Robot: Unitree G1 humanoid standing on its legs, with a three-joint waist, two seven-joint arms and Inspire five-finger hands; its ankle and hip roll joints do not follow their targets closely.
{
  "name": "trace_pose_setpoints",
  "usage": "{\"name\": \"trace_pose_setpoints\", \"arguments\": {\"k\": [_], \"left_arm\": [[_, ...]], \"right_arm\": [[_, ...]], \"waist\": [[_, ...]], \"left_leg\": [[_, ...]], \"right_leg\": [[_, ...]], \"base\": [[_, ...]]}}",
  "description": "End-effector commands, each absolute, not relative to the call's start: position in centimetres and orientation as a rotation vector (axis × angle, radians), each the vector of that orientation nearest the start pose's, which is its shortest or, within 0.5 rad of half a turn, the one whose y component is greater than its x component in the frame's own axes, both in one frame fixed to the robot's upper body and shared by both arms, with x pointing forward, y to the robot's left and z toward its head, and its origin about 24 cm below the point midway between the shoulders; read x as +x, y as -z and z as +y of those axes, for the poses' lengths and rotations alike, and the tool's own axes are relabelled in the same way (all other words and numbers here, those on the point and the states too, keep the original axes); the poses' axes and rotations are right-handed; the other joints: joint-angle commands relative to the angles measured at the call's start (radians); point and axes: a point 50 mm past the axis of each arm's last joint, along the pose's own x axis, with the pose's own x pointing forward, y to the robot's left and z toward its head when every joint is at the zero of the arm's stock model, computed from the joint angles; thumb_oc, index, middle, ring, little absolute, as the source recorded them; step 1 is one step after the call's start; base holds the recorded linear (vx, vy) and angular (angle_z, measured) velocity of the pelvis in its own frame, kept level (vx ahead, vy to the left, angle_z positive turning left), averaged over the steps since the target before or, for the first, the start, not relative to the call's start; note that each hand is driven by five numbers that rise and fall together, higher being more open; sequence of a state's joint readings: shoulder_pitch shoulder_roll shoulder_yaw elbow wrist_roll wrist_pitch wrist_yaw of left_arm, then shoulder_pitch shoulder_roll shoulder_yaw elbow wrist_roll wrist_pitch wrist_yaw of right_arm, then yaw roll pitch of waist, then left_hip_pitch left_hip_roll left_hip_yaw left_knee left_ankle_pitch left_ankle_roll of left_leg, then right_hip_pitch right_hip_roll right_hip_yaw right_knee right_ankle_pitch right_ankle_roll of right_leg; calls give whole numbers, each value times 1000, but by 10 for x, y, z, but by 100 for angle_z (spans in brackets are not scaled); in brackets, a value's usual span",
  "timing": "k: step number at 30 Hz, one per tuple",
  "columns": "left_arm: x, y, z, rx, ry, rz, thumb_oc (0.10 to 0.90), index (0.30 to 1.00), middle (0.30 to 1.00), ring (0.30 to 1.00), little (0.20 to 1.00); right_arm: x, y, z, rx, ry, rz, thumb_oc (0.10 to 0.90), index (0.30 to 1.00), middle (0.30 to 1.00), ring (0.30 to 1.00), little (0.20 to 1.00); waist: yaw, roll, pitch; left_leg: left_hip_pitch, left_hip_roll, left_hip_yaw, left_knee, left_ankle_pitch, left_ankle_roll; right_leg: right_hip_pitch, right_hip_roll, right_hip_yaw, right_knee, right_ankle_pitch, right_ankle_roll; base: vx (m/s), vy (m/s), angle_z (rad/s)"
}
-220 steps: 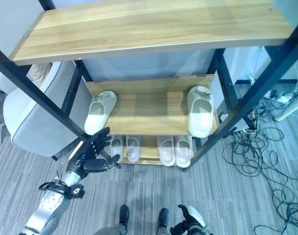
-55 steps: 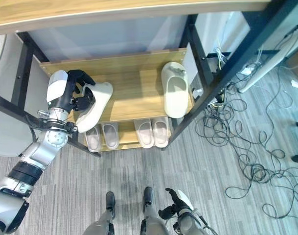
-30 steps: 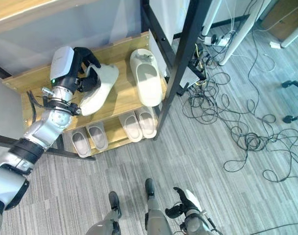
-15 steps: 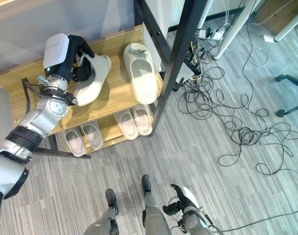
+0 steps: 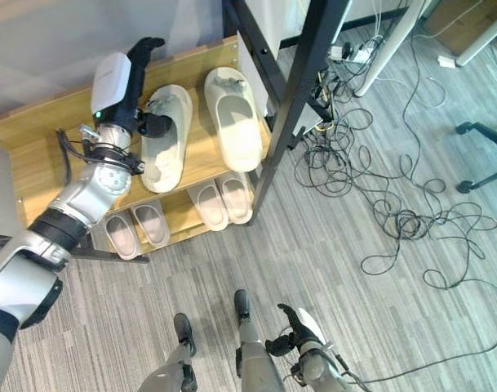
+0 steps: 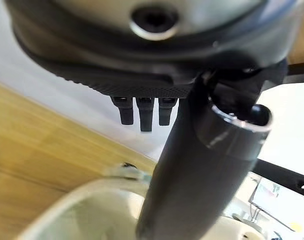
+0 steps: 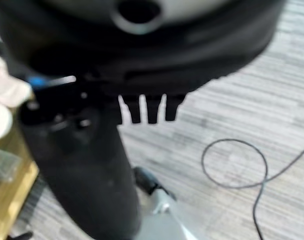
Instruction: Arrange the slippers neatly on the shoe rack.
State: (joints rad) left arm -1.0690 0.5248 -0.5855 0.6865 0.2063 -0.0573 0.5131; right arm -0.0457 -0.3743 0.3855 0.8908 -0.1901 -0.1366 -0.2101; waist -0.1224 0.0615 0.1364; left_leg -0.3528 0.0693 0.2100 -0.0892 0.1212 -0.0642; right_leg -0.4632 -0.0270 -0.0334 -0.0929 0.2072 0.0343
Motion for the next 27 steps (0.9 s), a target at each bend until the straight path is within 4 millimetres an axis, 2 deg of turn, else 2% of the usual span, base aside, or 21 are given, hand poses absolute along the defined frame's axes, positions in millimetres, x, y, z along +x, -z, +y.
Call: {"name": "trace_pose_setpoints", "arguments": {"k": [1, 10, 15, 20, 27], "left_arm": [[388, -283, 130, 851, -269, -804, 800, 900, 900, 900, 900], [386, -263, 134, 906, -204, -761, 800, 900, 900, 900, 900], [381, -233, 146, 888, -192, -690, 800, 900, 900, 900, 900], [378, -219, 149, 866, -183, -651, 800, 900, 900, 900, 900], [359, -196, 157, 668, -172, -622, 800, 900, 900, 900, 900]], "right_arm": [[166, 111, -238, -755, -92, 673, 800, 900, 900, 900, 900], [164, 113, -240, -746, -86, 697, 800, 900, 900, 900, 900], [166, 113, -237, -728, -80, 692, 800, 900, 900, 900, 900], [166, 114, -236, -727, -77, 696, 800, 900, 900, 900, 900], [160, 118, -236, -721, -70, 725, 800, 900, 900, 900, 900]], "waist": [[12, -14, -55], [38, -16, -46], [53, -20, -41], [58, -23, -36], [81, -28, -35]], "left_leg": [[-44, -46, -90, 2, 10, -33], [-32, -44, -97, 2, 12, -35], [-28, -44, -101, 2, 14, -35], [-31, -44, -103, 2, 16, -35], [-19, -41, -106, 2, 17, -37]], "right_leg": [[25, -70, -91, 6, -77, 138], [45, -69, -103, 6, -82, 135], [52, -69, -113, 6, -84, 132], [51, -68, -118, 6, -82, 129], [68, -69, -132, 6, -86, 124]], "base": [[0, 0, 0], [-10, -8, 3], [-29, -15, 3], [-28, -13, 7], [-11, -12, 4]]}}
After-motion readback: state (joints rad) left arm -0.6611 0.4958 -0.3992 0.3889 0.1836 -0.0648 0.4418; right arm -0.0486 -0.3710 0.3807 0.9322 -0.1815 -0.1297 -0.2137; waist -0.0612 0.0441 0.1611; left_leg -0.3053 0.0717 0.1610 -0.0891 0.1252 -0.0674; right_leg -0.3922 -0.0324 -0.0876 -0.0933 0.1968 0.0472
